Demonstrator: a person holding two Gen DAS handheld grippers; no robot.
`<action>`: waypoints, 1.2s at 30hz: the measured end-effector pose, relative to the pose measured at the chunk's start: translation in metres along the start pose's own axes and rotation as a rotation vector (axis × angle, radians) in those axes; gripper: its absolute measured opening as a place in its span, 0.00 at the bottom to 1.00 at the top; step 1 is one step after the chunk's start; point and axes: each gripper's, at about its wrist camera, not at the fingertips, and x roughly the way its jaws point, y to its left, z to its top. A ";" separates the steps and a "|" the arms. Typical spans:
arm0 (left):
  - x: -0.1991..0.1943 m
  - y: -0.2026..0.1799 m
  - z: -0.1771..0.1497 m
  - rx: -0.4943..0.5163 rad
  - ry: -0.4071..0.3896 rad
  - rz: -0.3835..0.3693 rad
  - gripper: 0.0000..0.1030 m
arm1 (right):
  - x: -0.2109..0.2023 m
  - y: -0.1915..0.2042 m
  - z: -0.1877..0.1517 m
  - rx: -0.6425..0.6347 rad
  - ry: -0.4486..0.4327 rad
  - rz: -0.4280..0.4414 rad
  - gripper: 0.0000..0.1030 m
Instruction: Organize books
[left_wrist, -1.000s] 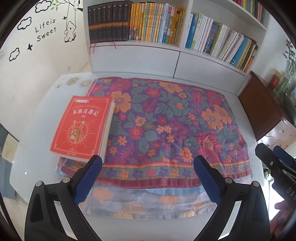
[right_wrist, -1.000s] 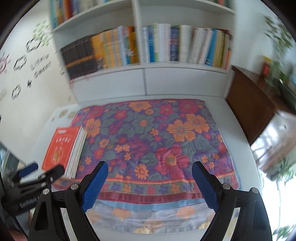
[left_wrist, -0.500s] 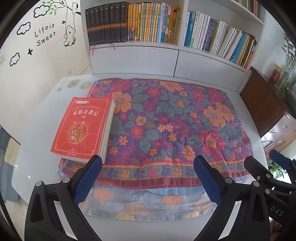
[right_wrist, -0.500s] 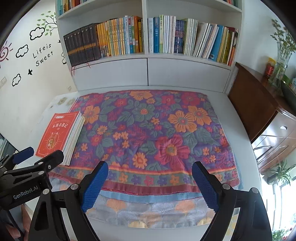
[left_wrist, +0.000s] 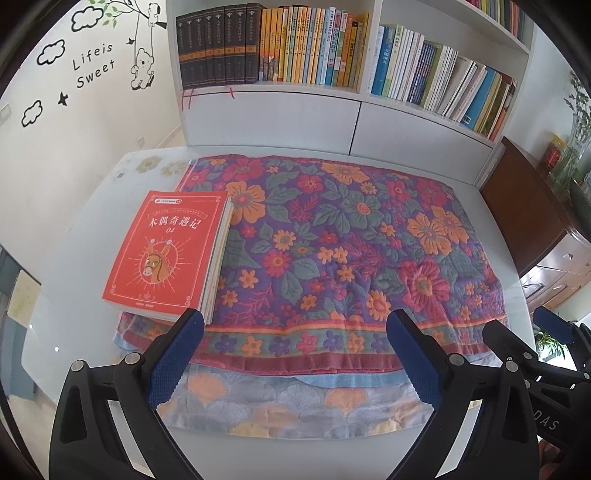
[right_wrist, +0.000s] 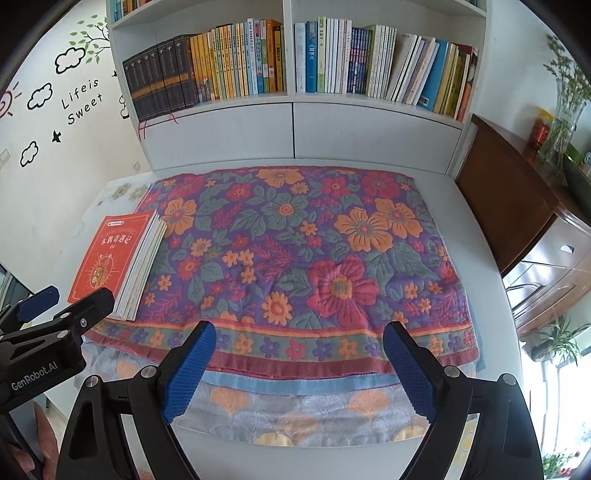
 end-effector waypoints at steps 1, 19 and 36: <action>0.000 0.001 -0.001 -0.001 0.001 -0.002 0.96 | 0.000 0.000 -0.001 0.003 0.001 0.001 0.88; 0.002 0.003 -0.011 -0.001 0.034 0.002 0.96 | -0.004 0.008 -0.008 -0.024 0.005 0.022 0.88; 0.006 0.010 -0.019 0.009 0.072 0.037 0.96 | 0.003 0.025 -0.015 -0.041 0.045 0.052 0.88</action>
